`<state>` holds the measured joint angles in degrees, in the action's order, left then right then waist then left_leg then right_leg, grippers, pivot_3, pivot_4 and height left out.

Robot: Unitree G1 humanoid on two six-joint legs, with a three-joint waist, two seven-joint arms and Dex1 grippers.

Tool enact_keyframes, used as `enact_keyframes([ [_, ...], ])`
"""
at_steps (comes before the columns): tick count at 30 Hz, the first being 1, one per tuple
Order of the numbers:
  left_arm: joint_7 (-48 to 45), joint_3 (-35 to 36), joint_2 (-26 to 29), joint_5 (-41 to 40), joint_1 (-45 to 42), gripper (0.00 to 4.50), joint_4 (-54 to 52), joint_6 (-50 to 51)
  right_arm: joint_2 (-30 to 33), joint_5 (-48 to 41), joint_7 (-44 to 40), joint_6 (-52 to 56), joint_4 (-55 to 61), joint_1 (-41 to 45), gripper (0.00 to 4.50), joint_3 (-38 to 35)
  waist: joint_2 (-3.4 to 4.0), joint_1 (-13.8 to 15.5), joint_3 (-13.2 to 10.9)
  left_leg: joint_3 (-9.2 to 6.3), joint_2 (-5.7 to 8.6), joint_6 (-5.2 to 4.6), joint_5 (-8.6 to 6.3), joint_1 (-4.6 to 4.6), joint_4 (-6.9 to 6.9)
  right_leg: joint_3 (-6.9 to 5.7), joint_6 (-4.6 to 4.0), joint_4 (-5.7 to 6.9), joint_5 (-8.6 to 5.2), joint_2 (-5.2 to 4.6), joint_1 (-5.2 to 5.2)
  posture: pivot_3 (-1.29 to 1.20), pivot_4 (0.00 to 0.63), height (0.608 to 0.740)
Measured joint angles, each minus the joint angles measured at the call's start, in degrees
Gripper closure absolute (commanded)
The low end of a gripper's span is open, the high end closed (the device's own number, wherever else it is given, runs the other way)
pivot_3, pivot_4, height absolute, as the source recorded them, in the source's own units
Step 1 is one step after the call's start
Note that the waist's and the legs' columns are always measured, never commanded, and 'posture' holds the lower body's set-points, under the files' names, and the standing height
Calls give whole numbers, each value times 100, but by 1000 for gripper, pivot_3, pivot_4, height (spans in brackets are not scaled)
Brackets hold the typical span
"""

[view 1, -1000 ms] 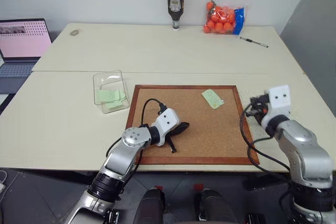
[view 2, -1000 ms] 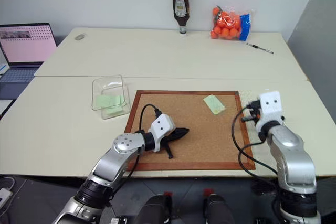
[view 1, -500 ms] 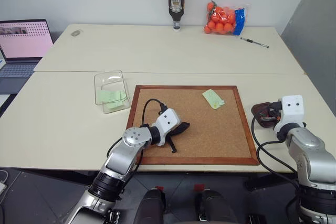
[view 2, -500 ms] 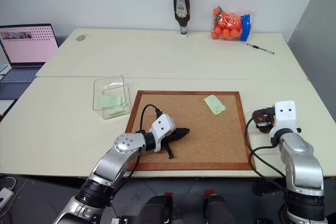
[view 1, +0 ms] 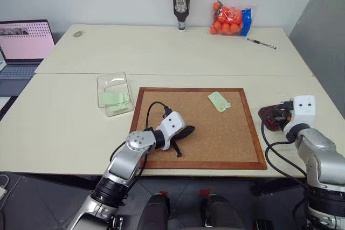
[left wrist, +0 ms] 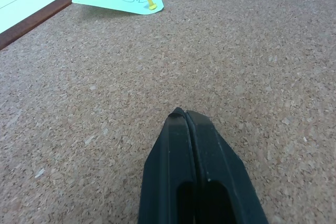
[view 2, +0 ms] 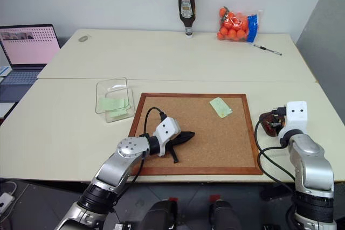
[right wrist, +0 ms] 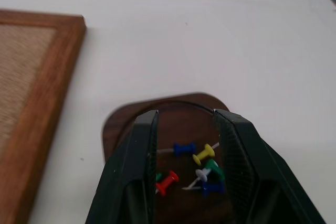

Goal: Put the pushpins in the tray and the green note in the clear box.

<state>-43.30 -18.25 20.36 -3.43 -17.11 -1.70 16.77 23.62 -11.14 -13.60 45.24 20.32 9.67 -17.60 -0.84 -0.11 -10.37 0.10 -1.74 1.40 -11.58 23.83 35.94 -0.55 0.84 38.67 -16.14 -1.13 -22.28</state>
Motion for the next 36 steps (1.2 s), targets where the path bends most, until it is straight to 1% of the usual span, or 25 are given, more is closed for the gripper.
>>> enact_keyframes([
  [3, 0, 1, 6, 0, -2, 4500, 10, 1, -15, -153, -209, -62, 346, -46, 2743, 333, 0, -3, 0, -2, -1, 0, 0, -1, 1, -1, 0, 0, 0, 0, 0, 0, 150, 740],
  [6, -2, 5, 10, 0, -40, 4500, 13, 1, -197, -138, -219, -147, 346, 64, 2743, 694, -1, -4, 0, -3, -1, 0, 0, -1, 1, 0, 0, 0, 0, 0, 0, 0, 150, 740],
  [9, -11, -2, 7, -1, -50, 4500, 13, 1, -356, -91, -171, -252, 121, 319, 2743, 1037, -2, -1, -1, -1, 0, 0, 0, 0, 1, -1, 0, -1, 0, 0, 0, 0, 150, 740],
  [13, -12, -14, 0, -1, -61, 4500, 19, 1, -524, 112, -119, -603, -686, 801, 2743, 1441, -2, 6, -1, 2, 2, 0, 0, 1, 1, -3, 0, -1, 0, 0, 0, 0, 150, 740],
  [17, -22, -21, -1, -2, -58, 4500, 6, 1, -626, 201, -134, -850, -1141, 907, 2743, 1658, -2, 12, -1, 3, 2, 0, 0, 4, -1, -1, -1, -2, 0, 0, 0, 0, 150, 740],
  [28, 0, -20, -1, -1, -54, 4500, 7, 3, -718, 362, -123, -1272, -1810, 1074, 2743, 1721, -2, 8, -1, 3, 1, -1, 0, 2, 1, 1, 1, -1, 1, 0, 0, 0, 150, 740],
  [30, 2, -20, -1, -1, -54, 4500, 8, 3, -720, 376, -124, -1303, -1844, 1074, 3112, 1722, -2, 7, -1, 2, 1, -1, 0, 2, 1, 1, 1, -1, 1, 0, 0, 0, 150, 740],
  [31, 3, -20, -1, -1, -53, 4500, 8, 3, -721, 384, -123, -1328, -1848, 1076, 3209, 1723, -2, 7, -1, 2, 1, -1, 0, 2, 1, 0, 1, -1, 1, 0, 0, 0, 150, 740],
  [34, 4, -20, -1, -1, -53, 4500, 8, 4, -738, 429, -118, -1347, -1893, 1133, 3901, 1727, -2, 7, -1, 3, 1, 0, 0, 2, 1, -1, 1, -1, 1, 0, 0, 0, 150, 740],
  [36, 4, -20, -1, -1, -53, 4500, 7, 3, -775, 437, -118, -1348, -1894, 1135, 4278, 1747, -1, 7, -1, 3, 1, 0, 0, 2, 1, -1, 1, -1, 1, 0, 0, 0, 150, 740],
])
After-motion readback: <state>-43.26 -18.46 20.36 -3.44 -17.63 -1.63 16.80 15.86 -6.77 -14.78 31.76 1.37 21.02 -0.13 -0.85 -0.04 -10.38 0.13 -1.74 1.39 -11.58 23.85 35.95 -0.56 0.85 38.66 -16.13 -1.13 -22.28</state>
